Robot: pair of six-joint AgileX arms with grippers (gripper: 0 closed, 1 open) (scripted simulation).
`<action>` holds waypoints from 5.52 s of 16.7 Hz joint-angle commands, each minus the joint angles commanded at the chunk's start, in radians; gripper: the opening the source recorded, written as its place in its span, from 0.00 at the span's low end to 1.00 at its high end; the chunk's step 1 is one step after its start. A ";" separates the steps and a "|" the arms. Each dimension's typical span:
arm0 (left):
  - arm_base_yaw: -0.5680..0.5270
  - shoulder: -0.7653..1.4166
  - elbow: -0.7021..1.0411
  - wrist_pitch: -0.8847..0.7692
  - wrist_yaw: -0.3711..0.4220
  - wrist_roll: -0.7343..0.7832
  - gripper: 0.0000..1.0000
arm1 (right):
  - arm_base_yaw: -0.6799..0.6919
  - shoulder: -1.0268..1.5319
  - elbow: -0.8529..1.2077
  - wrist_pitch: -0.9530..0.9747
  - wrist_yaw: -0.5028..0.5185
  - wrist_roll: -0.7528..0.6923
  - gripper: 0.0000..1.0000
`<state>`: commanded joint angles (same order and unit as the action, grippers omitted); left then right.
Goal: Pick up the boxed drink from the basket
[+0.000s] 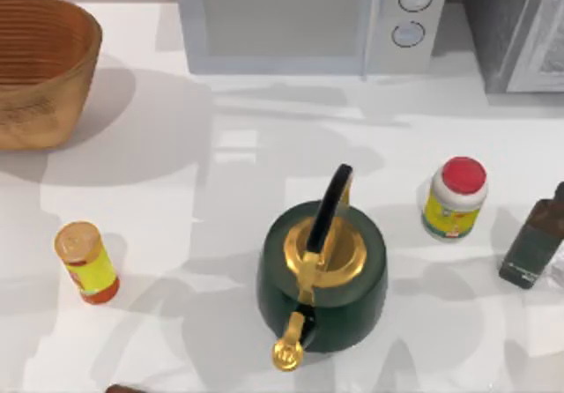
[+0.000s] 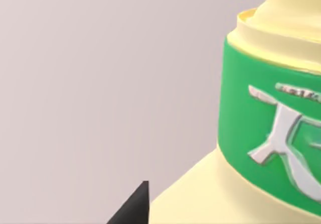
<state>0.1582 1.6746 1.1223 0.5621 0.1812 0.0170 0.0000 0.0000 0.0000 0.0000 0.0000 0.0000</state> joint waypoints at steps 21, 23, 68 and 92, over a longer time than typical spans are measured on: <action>-0.131 -1.465 -0.933 -0.466 -0.150 -0.014 0.00 | 0.000 0.000 0.000 0.000 0.000 0.000 1.00; -0.145 -1.577 -1.031 -0.516 -0.167 -0.016 0.00 | 0.000 0.000 0.000 0.000 0.000 0.000 1.00; -0.560 -0.280 -1.007 0.769 -1.153 0.034 0.00 | 0.000 0.000 0.000 0.000 0.000 0.000 1.00; -0.516 -0.198 -1.015 0.853 -1.102 0.029 1.00 | 0.000 0.000 0.000 0.000 0.000 0.000 1.00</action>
<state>-0.3582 1.4769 0.1071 1.4146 -0.9205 0.0463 0.0000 0.0000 0.0000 0.0000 0.0000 0.0000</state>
